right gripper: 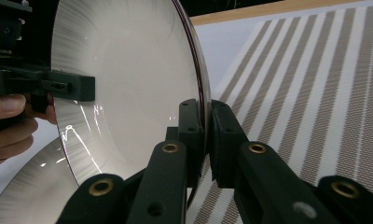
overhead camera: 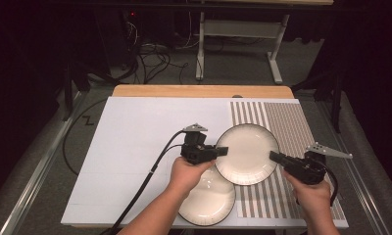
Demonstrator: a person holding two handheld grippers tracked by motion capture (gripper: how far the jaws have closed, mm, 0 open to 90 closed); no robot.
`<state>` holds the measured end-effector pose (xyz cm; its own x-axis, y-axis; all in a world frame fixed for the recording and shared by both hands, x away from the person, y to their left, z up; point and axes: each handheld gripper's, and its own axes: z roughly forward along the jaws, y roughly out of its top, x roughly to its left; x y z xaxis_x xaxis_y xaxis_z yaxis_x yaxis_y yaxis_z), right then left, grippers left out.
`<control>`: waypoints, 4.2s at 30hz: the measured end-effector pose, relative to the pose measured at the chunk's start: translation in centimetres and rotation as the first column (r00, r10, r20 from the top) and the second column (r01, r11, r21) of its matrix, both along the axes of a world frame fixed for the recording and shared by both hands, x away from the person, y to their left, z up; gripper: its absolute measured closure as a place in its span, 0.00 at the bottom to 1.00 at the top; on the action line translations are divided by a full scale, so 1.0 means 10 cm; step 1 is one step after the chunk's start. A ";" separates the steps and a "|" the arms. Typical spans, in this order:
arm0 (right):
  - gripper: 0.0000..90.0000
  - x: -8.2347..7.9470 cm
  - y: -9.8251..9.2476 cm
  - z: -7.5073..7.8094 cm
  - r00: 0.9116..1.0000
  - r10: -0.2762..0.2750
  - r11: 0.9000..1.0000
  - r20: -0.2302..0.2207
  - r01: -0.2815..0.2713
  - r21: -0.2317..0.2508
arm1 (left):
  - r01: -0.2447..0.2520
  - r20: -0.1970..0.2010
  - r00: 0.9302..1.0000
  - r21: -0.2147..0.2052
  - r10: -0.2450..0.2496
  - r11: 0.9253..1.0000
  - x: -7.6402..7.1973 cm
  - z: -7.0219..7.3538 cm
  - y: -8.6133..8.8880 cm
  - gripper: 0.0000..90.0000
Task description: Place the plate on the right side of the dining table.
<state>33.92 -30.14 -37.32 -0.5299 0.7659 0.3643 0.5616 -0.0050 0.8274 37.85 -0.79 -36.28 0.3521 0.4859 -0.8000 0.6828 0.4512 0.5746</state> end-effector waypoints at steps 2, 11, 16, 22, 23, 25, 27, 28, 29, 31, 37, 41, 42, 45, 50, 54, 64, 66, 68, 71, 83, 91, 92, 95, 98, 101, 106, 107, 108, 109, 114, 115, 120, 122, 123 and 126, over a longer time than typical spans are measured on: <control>0.97 0.01 -0.05 -0.01 1.000 -0.010 1.000 -0.002 0.010 0.000 | 0.008 -0.003 1.000 0.010 -0.008 1.000 0.03 0.00 -0.07 0.87; 0.97 0.04 -0.31 -0.05 0.997 -0.077 0.997 -0.009 0.077 -0.001 | 0.025 -0.020 1.000 0.059 -0.024 0.998 0.22 -0.05 -0.40 0.85; 0.97 0.08 -0.39 -0.08 0.994 -0.111 0.994 -0.016 0.111 -0.003 | 0.032 -0.033 0.999 0.072 -0.030 0.997 0.34 -0.07 -0.54 0.84; 0.97 0.12 -0.52 -0.13 0.988 -0.156 0.988 -0.021 0.155 -0.018 | 0.037 -0.052 0.998 0.099 -0.032 0.994 0.47 -0.14 -0.73 0.82; 0.97 0.13 -0.54 -0.14 0.986 -0.162 0.987 -0.022 0.162 -0.022 | 0.036 -0.059 0.998 0.101 -0.030 0.994 0.50 -0.16 -0.77 0.82; 0.97 0.14 -0.57 -0.15 0.985 -0.174 0.984 -0.022 0.173 -0.033 | 0.040 -0.067 0.997 0.106 -0.033 0.994 0.53 -0.18 -0.81 0.81; 0.97 0.15 -0.59 -0.17 0.982 -0.185 0.982 -0.027 0.184 -0.037 | 0.040 -0.073 0.997 0.105 -0.033 0.994 0.56 -0.21 -0.84 0.81; 0.97 0.15 -0.60 -0.17 0.982 -0.188 0.982 -0.026 0.187 -0.042 | 0.040 -0.079 0.996 0.103 -0.032 0.994 0.57 -0.22 -0.86 0.81; 0.97 0.16 -0.61 -0.17 0.981 -0.193 0.980 -0.025 0.192 -0.045 | 0.039 -0.085 0.996 0.103 -0.030 0.994 0.59 -0.24 -0.88 0.81; 0.97 0.17 -0.63 -0.18 0.979 -0.201 0.978 -0.023 0.200 -0.052 | 0.041 -0.088 0.996 0.108 -0.032 0.993 0.60 -0.25 -0.90 0.80; 0.97 0.18 -0.69 -0.21 0.976 -0.219 0.974 -0.019 0.217 -0.070 | 0.043 -0.102 0.994 0.120 -0.031 0.992 0.65 -0.29 -1.02 0.80; 0.97 0.17 -0.76 -0.23 0.972 -0.235 0.970 -0.012 0.234 -0.073 | 0.049 -0.101 0.994 0.137 -0.035 0.989 0.68 -0.29 -1.11 0.79; 0.97 0.17 -0.77 -0.24 0.971 -0.239 0.969 -0.014 0.237 -0.071 | 0.051 -0.101 0.994 0.144 -0.037 0.988 0.68 -0.29 -1.13 0.79; 0.96 0.17 -0.80 -0.26 0.969 -0.247 0.967 -0.018 0.245 -0.074 | 0.051 -0.106 0.994 0.156 -0.034 0.987 0.69 -0.31 -1.17 0.79; 0.96 0.18 -0.82 -0.30 0.968 -0.251 0.965 -0.022 0.249 -0.078 | 0.045 -0.121 0.992 0.166 -0.025 0.985 0.71 -0.34 -1.20 0.79; 0.97 0.17 -0.81 -0.30 0.967 -0.253 0.965 -0.014 0.252 -0.076 | 0.027 -0.115 0.993 0.184 -0.006 0.983 0.72 -0.35 -1.19 0.79; 0.97 0.20 -0.79 -0.31 0.968 -0.252 0.965 0.000 0.251 -0.080 | 0.010 -0.044 0.999 0.208 -0.001 0.978 0.67 -0.28 -1.10 0.58; 0.96 0.22 -0.79 -0.31 0.967 -0.254 0.964 0.000 0.253 -0.080 | -0.002 -0.032 0.999 0.213 0.009 0.977 0.64 -0.28 -1.05 0.55; 0.96 0.24 -0.78 -0.32 0.967 -0.255 0.964 -0.003 0.254 -0.086 | -0.009 -0.020 1.000 0.204 0.014 0.979 0.60 -0.27 -0.94 0.53; 0.96 0.26 -0.77 -0.31 0.966 -0.260 0.961 -0.005 0.258 -0.096 | -0.020 0.001 1.000 0.186 0.020 0.982 0.53 -0.22 -0.77 0.50; 0.93 0.32 -0.75 -0.35 0.957 -0.286 0.951 -0.038 0.279 -0.133 | -0.026 0.055 0.998 0.134 0.019 0.991 0.25 -0.11 -0.06 0.40; 0.93 0.34 -0.75 -0.36 0.953 -0.298 0.947 -0.048 0.289 -0.140 | -0.063 0.085 0.995 0.121 0.053 0.991 0.04 -0.15 0.47 0.33; 0.92 0.34 -0.75 -0.36 0.953 -0.299 0.946 -0.047 0.290 -0.144 | -0.074 0.096 0.993 0.121 0.063 0.990 0.00 -0.16 0.55 0.32; 0.92 0.35 -0.75 -0.37 0.950 -0.307 0.944 -0.056 0.296 -0.147 | -0.107 0.131 0.987 0.119 0.092 0.987 -0.10 -0.15 0.75 0.26; 0.92 0.35 -0.75 -0.38 0.947 -0.315 0.941 -0.062 0.303 -0.148 | -0.134 0.167 0.980 0.129 0.112 0.983 -0.23 -0.15 0.95 0.22; 0.91 0.36 -0.74 -0.38 0.945 -0.320 0.939 -0.064 0.308 -0.151 | -0.161 0.201 0.971 0.130 0.133 0.978 -0.36 -0.15 1.14 0.20; 0.91 0.37 -0.74 -0.40 0.940 -0.331 0.936 -0.077 0.317 -0.152 | -0.202 0.226 0.958 0.104 0.175 0.974 -0.53 -0.15 1.43 0.16; 0.91 0.37 -0.74 -0.40 0.939 -0.333 0.936 -0.080 0.319 -0.150 | -0.213 0.233 0.955 0.101 0.185 0.972 -0.56 -0.16 1.50 0.16; 0.91 0.38 -0.74 -0.40 0.939 -0.335 0.935 -0.079 0.320 -0.151 | -0.219 0.238 0.953 0.102 0.190 0.971 -0.59 -0.17 1.54 0.15; 0.90 0.38 -0.74 -0.41 0.939 -0.336 0.935 -0.079 0.322 -0.153 | -0.226 0.242 0.950 0.097 0.198 0.969 -0.60 -0.17 1.57 0.14; 0.89 0.40 -0.74 -0.43 0.933 -0.348 0.930 -0.094 0.331 -0.159 | -0.250 0.249 0.944 0.105 0.217 0.963 -0.68 -0.24 1.74 0.12; 0.89 0.41 -0.74 -0.43 0.931 -0.351 0.929 -0.097 0.333 -0.162 | -0.252 0.250 0.943 0.103 0.220 0.962 -0.68 -0.25 1.75 0.12; 0.87 0.42 -0.72 -0.46 0.920 -0.374 0.918 -0.115 0.350 -0.184 | -0.262 0.245 0.942 0.105 0.230 0.959 -0.70 -0.32 1.84 0.10; 0.88 0.43 -0.73 -0.47 0.916 -0.385 0.910 -0.110 0.358 -0.208 | -0.263 0.243 0.942 0.108 0.231 0.959 -0.69 -0.34 1.85 0.10; 0.88 0.43 -0.74 -0.48 0.912 -0.395 0.904 -0.112 0.364 -0.224 | -0.266 0.242 0.941 0.102 0.236 0.958 -0.68 -0.33 1.86 0.10; 0.87 0.43 -0.76 -0.51 0.910 -0.397 0.906 -0.118 0.367 -0.213 | -0.268 0.242 0.940 0.095 0.239 0.959 -0.68 -0.33 1.86 0.10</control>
